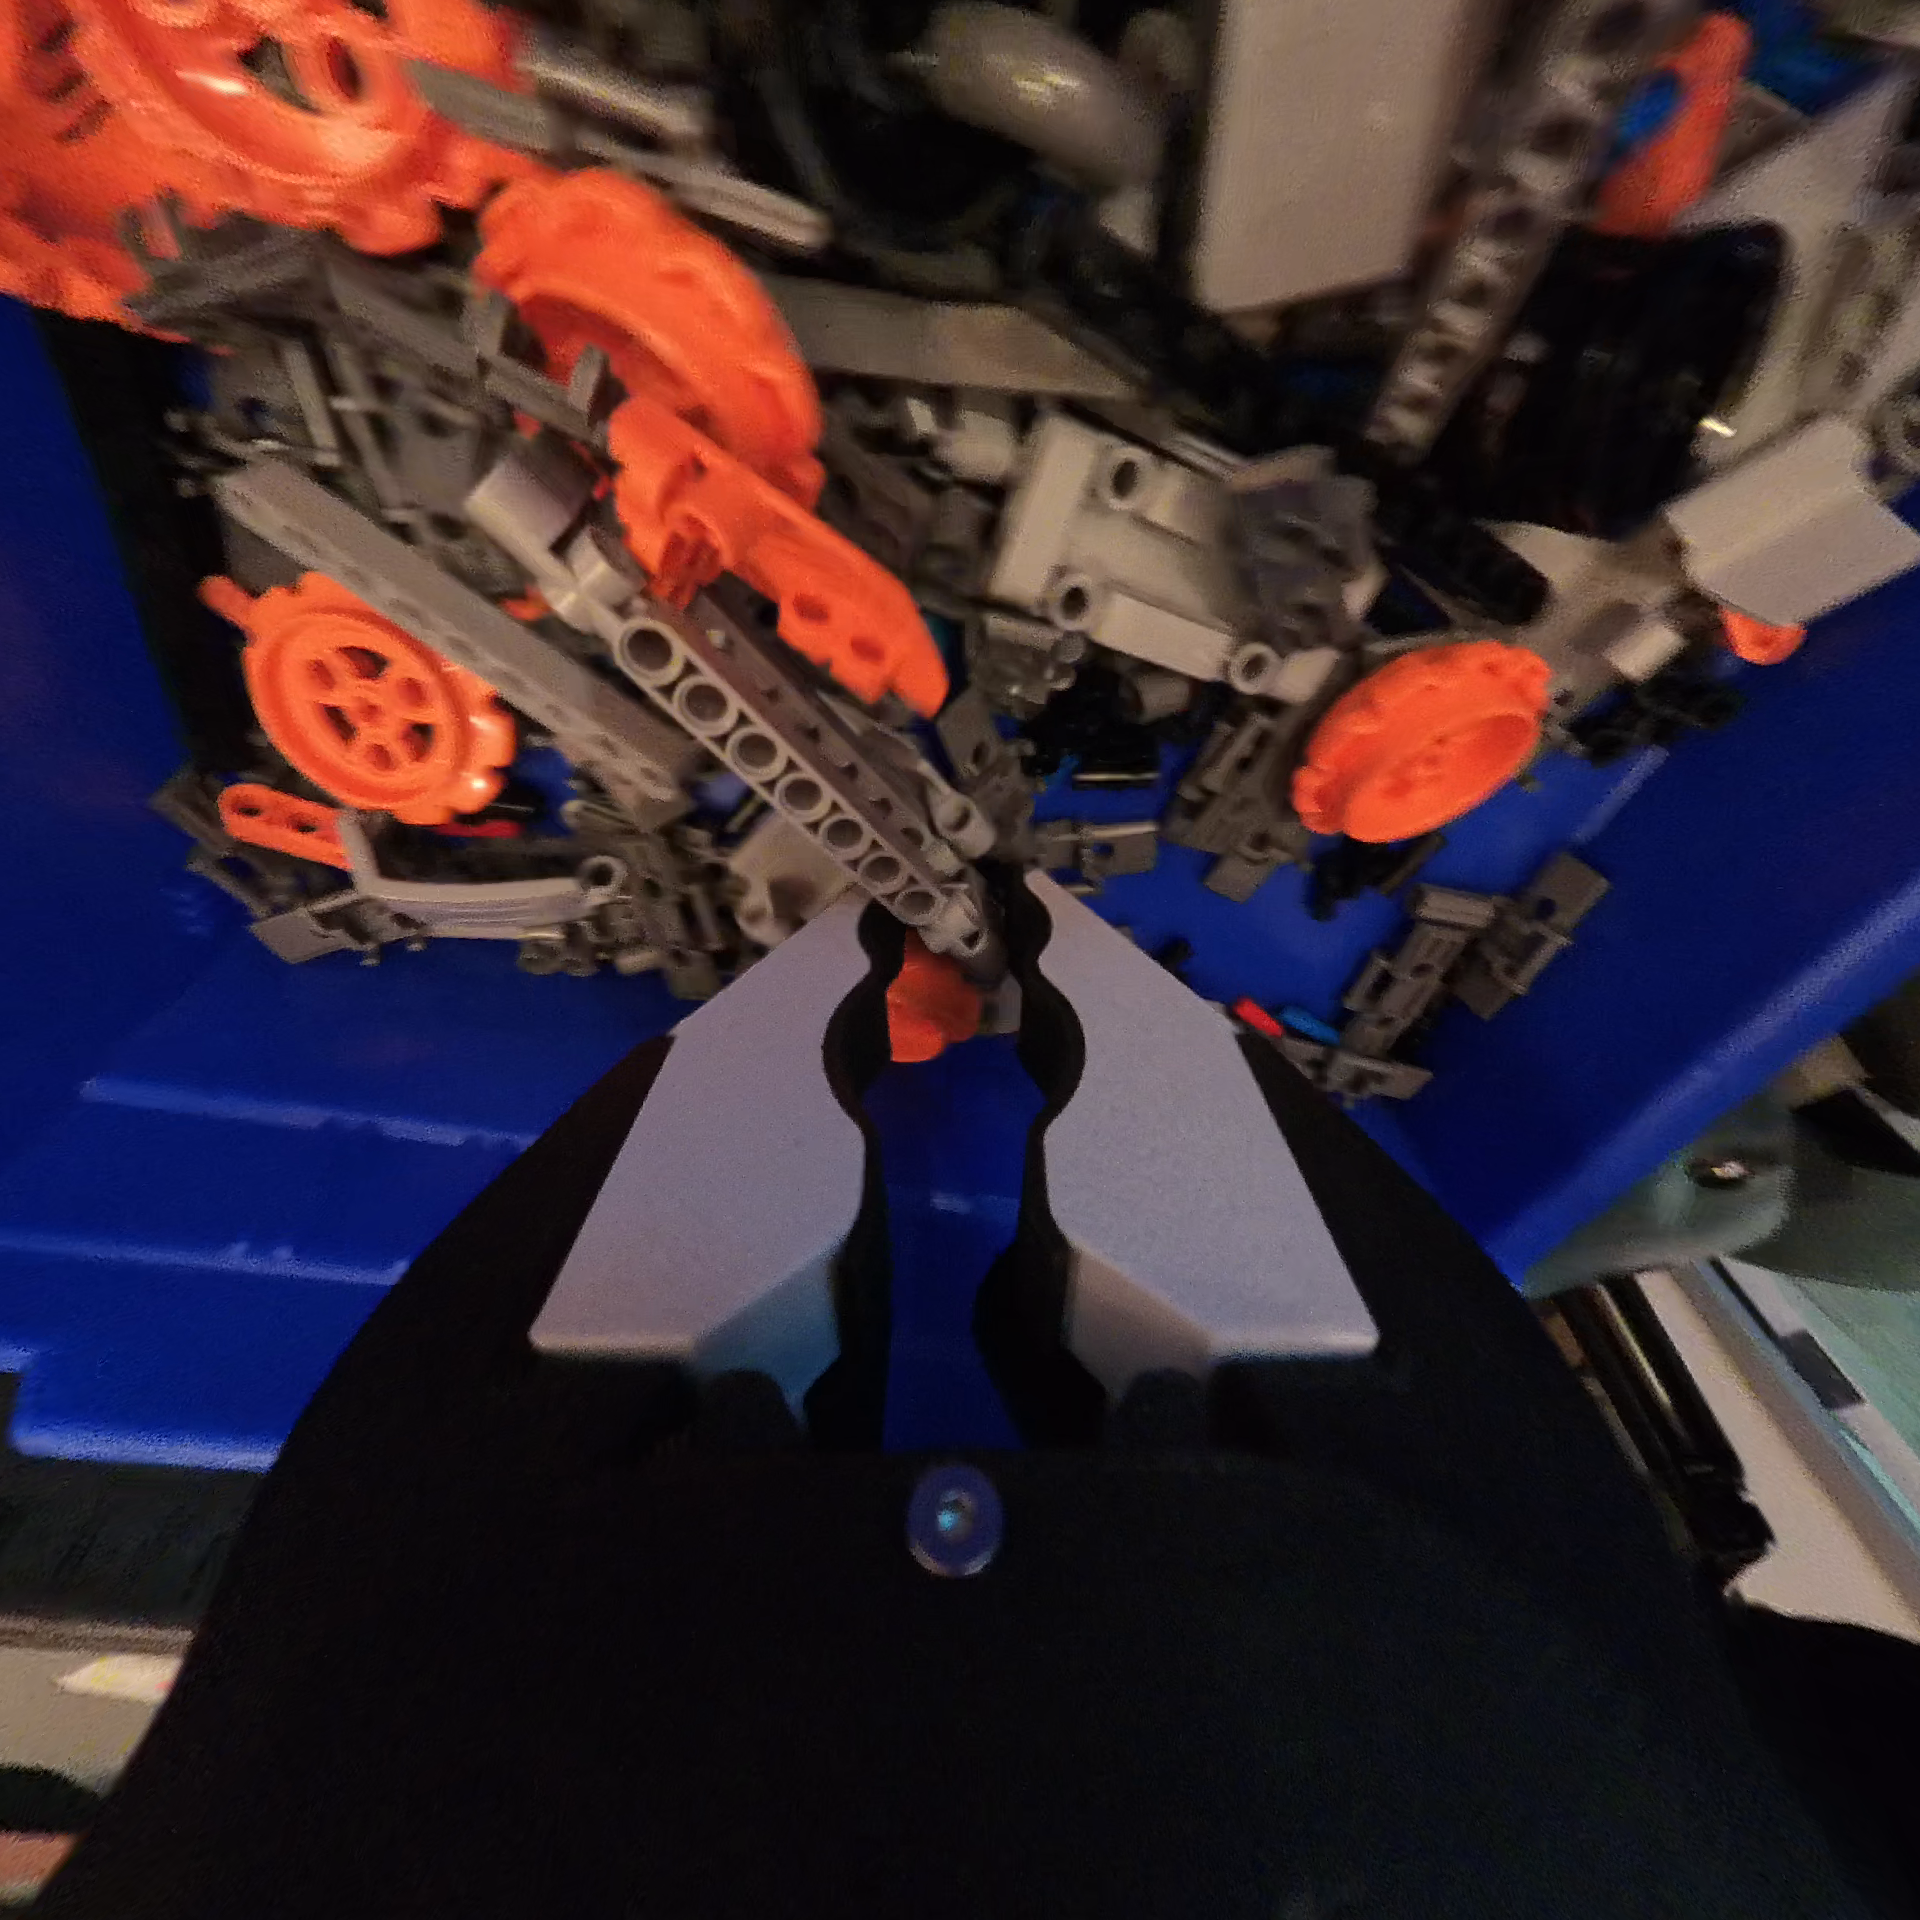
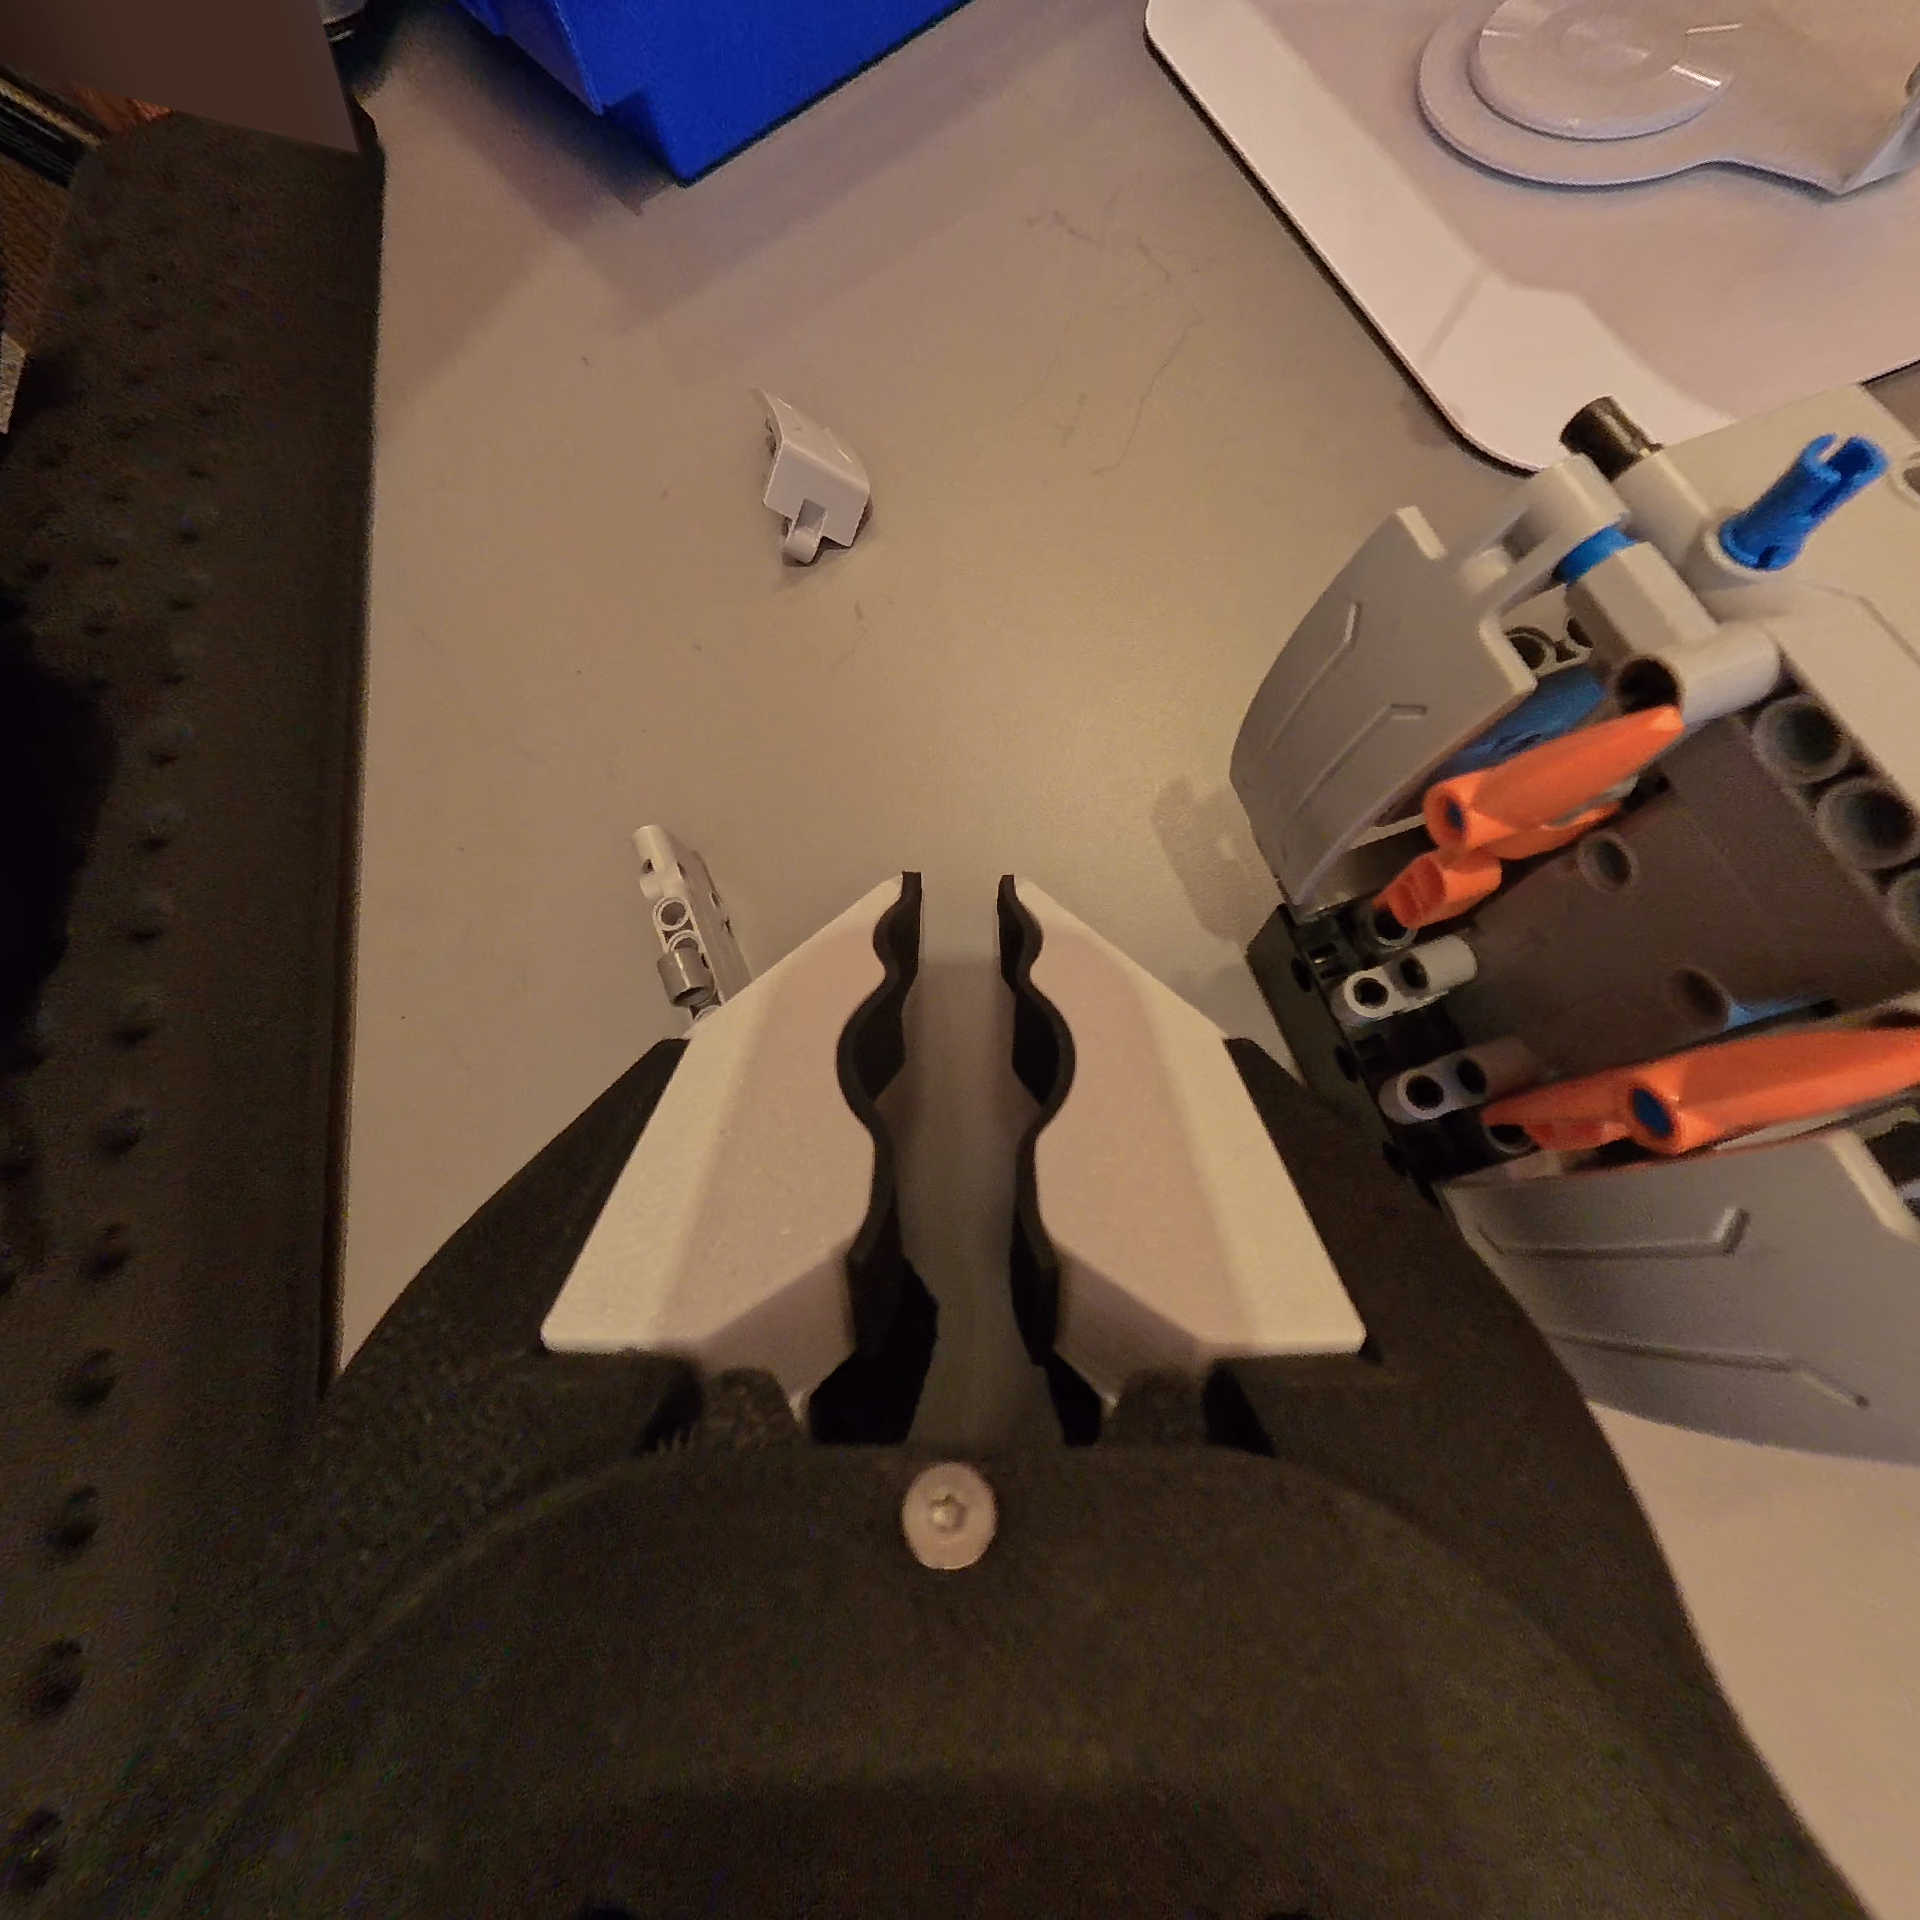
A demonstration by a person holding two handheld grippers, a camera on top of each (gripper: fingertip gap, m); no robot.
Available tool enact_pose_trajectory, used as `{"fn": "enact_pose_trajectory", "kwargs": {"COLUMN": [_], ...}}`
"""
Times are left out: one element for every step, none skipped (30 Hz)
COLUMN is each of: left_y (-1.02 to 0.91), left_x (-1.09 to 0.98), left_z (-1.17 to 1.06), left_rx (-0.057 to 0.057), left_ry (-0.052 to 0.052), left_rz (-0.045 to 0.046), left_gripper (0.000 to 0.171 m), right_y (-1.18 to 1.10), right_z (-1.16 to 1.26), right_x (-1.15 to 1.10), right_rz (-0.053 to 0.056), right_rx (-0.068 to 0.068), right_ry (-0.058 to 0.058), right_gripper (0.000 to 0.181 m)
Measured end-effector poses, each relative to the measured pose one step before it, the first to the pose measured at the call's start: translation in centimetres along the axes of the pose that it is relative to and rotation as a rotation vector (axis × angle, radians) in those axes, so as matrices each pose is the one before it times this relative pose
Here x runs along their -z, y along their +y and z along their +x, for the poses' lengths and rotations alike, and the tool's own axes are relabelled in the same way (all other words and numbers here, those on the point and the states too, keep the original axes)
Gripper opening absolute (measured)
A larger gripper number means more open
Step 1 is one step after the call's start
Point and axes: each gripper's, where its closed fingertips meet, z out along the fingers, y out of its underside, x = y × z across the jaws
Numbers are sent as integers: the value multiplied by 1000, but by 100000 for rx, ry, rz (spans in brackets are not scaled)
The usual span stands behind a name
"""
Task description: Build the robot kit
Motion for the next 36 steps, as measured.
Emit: {"fn": "enact_pose_trajectory", "kwargs": {"left_y": [152,26,66,229,243,194,198,190,-30,-185,-85,127,204,137,-106,-315,-241,74,-95,-315,11,188,-11,-29,65,218,363,161,27,130,101,-172,-391,-254,32,72], "left_x": [139,95,34,-42,-128,-186,-151,-8,207,467,575,569,566,529,433,356,173,-84,-142,-162,-344,-453,-450,-447,-485,-447,-436,-359,-234,-59,137,325,469,530,576,641], "left_z": [1123,1357,988,802,1063,1110,594,593,372,-46,-220,-432,-858,-947,-804,-971,-1187,-952,-414,-266,-239,-94,-111,-66,-38,-155,-85,413,407,79,357,1134,1224,498,179,-74], "left_rx": [-2740,-3676,-2223,-1209,-2271,-2463,-1445,-1135,-1058,-10,1637,2145,2324,2655,2432,2322,2406,1875,894,833,750,-323,-1359,-513,-244,-95,921,1318,-13,-814,-965,-1680,-1835,-955,130,11], "left_ry": [3290,4232,2255,1644,2970,3466,783,1438,733,-738,-436,-991,-3238,-3192,-1906,-2735,-3994,-2899,-362,-271,-605,-612,-1746,-1384,-952,-1510,-412,3020,2393,-188,1394,6035,6524,2036,729,-382], "left_rz": [669,1319,638,-955,-1133,-1047,-1159,-691,1173,2910,2833,1811,1503,1780,2927,3443,2251,-492,-202,484,-2103,-3600,-2675,-2676,-3123,-3584,-3895,-2365,-1476,-1321,-557,2010,4074,3582,2320,2391], "left_gripper": [15,13,10,8,7,6,7,12,15,17,18,22,23,25,27,27,27,27,24,26,27,30,32,33,36,40,43,43,42,41,41,31,22,21,22,24], "right_y": [22,12,9,10,11,-2,-12,-15,-25,-16,-8,1,4,-12,-17,0,-6,11,25,20,0,-20,-22,13,27,25,15,8,3,-19,-21,-31,1,6,6,22], "right_z": [13,-1,-12,-9,-6,-4,0,0,2,9,-6,-2,-6,-6,4,13,10,-7,-11,-10,6,23,13,31,20,-25,-26,-20,-9,-6,17,27,17,15,-12,-27], "right_x": [-6,-23,-11,-16,-15,-7,17,20,27,23,11,0,0,3,22,12,0,-9,-20,-22,15,27,26,11,-11,-22,-25,-18,2,33,44,48,32,15,-6,-29], "right_rz": [-60,-66,-52,-103,-108,-26,25,96,102,90,47,-6,-20,33,99,81,37,-67,-150,-114,-11,159,175,33,-46,-60,-78,-84,-23,113,202,163,106,38,10,-78], "right_rx": [-62,-24,27,24,31,57,79,57,-6,-18,-11,35,69,44,-27,-78,-69,-26,64,75,8,-57,-108,-141,-160,-60,99,89,-3,31,-8,-79,-67,-56,-85,-43], "right_ry": [-37,-22,-39,-17,-4,10,54,63,50,23,-24,-30,-5,17,-6,-4,-38,-52,7,12,51,75,32,3,-87,-180,-121,-59,-60,45,95,66,32,0,-122,-206], "right_gripper": [13,13,13,13,13,13,13,13,13,13,13,13,13,13,13,13,13,13,13,13,13,13,13,13,13,13,13,13,13,13,13,13,13,13,13,13]}}
